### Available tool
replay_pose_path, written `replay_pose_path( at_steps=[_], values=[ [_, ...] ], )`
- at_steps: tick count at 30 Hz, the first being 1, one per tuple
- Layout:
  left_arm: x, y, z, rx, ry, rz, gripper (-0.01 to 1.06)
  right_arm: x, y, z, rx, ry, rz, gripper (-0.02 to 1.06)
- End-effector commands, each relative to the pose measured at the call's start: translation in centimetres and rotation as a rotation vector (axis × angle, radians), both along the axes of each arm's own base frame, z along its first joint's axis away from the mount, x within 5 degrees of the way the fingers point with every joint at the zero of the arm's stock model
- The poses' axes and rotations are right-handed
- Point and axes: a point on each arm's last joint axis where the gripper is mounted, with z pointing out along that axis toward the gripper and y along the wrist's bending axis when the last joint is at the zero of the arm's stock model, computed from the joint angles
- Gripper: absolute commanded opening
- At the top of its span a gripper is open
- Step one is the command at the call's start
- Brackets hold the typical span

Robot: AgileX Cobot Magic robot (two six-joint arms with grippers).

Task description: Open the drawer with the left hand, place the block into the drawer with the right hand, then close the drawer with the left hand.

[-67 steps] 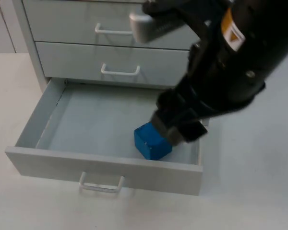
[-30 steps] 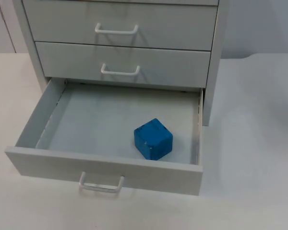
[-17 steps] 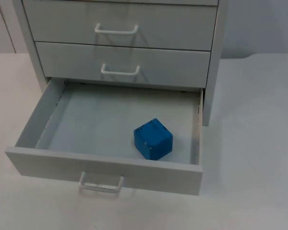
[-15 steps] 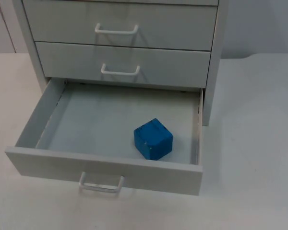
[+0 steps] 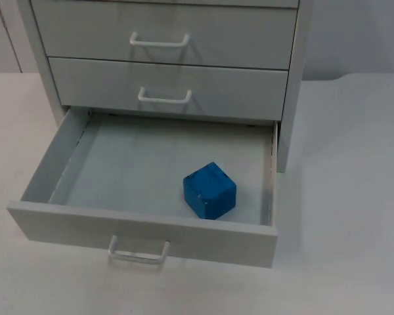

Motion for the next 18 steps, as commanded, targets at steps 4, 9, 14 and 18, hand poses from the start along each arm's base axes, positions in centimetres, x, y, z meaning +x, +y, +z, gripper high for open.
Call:
replay_pose_path(
  at_steps=[4, 9, 14, 18],
  values=[
    [-0.09, -0.04, 0.16, -0.007, -0.015, -0.001, 1.05, -0.19, -0.09, 0.15, -0.008, -0.024, -0.001, 0.72],
    [-0.09, -0.04, 0.16, -0.007, -0.015, -0.001, 1.05, -0.11, -0.11, 0.22, -0.010, -0.036, -0.002, 0.72],
    [-0.07, -0.04, 0.19, -0.007, -0.019, 0.000, 0.80, -0.05, -0.11, 0.27, -0.009, -0.044, -0.003, 0.72],
    [0.11, -0.01, 0.43, -0.011, -0.048, 0.006, 0.38, 0.10, -0.11, 0.40, -0.008, -0.066, -0.005, 0.72]
  ],
)
